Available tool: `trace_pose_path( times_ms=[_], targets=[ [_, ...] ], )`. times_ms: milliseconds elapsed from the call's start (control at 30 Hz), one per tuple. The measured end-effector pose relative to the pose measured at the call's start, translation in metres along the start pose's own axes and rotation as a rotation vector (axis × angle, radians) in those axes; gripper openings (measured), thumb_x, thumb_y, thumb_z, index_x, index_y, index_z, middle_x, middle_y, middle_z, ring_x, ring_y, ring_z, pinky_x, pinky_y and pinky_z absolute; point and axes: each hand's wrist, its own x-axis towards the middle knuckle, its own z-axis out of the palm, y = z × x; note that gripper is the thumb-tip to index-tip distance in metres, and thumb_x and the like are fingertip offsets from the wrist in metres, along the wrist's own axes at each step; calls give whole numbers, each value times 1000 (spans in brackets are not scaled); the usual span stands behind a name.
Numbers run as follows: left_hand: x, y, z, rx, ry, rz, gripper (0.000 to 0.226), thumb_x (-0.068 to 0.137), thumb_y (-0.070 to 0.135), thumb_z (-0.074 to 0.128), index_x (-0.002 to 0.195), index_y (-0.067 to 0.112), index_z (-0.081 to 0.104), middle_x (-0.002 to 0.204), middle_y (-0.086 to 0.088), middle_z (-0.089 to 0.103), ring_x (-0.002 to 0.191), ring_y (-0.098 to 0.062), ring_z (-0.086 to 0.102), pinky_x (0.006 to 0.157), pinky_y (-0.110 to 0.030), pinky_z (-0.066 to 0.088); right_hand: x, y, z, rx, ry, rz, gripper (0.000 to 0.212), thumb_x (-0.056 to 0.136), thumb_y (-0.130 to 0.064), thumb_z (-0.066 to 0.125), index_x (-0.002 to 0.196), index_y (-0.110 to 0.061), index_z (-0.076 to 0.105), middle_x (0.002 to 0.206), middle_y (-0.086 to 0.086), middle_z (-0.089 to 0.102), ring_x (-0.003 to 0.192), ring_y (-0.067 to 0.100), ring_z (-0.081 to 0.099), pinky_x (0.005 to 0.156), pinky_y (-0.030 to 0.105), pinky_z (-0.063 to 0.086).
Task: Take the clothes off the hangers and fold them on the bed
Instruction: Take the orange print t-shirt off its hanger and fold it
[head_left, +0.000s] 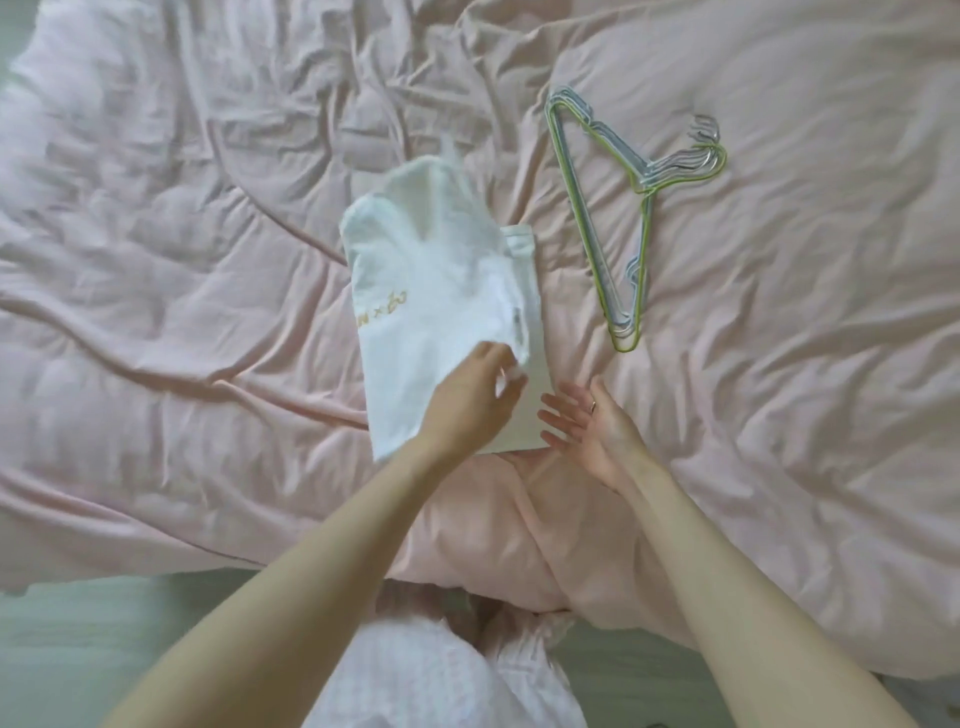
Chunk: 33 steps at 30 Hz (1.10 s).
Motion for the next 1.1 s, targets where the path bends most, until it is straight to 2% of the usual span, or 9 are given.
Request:
trace_pose_path(
  times_ms=[100,167,300,433,533,633,800,933,1100],
  targets=[
    [-6,-9,38,156,-319,-83,25,94,26,51,116,18,58,119,-3,57,110,-21,53,87,-33,43,14,-2,-16,-62,-52,38,46,100,-48,28,119,-15,53,100,3,64,92,21,60,85,35,46],
    [-15,-19,45,185,-388,-157,29,94,24,50,122,20,56,123,-2,56,116,-20,49,91,-34,42,19,2,-18,-155,-41,53,33,99,-42,38,110,-17,57,97,3,65,92,22,61,87,36,48],
    [-31,-47,37,324,-251,-272,32,91,12,53,122,15,57,126,-6,54,120,-26,44,91,-33,36,37,14,-16,-328,97,-45,8,92,-19,58,94,-11,60,92,11,63,74,19,59,64,31,51],
    [-48,-78,20,472,-159,-347,40,84,6,58,123,12,54,130,-12,46,122,-32,39,96,-39,34,53,20,-16,-517,237,-103,7,81,-9,66,84,-14,61,95,9,67,84,22,62,80,39,53],
    [-55,-94,14,516,-91,-387,38,79,3,61,116,10,57,130,-16,42,119,-37,38,98,-42,33,56,22,-24,-563,314,-64,18,79,-12,69,67,-14,56,84,9,64,73,21,58,80,41,53],
    [-57,-101,12,295,71,-552,39,75,2,61,114,7,55,130,-15,39,120,-33,37,102,-37,29,58,25,-31,-621,355,-46,26,78,-14,70,61,-16,50,79,8,61,71,22,55,75,38,49],
    [-44,-97,1,-453,389,-988,45,87,11,57,128,2,39,112,-9,51,98,-20,51,80,-29,40,59,23,-23,-445,225,54,20,82,-8,67,69,-10,53,72,4,58,64,16,54,61,27,46],
    [-40,-107,-6,-478,199,-1071,24,91,14,57,107,-5,56,87,-8,59,73,-18,56,54,-23,48,54,16,-16,-325,175,193,7,85,2,61,83,-4,57,79,8,59,66,17,56,51,24,45],
    [-44,-96,-24,-598,110,-1179,19,91,13,60,100,-4,59,77,-9,55,63,-18,49,55,-25,40,35,7,-7,-339,161,300,15,88,5,53,79,-6,53,77,8,54,64,15,50,36,16,40]
  ],
)
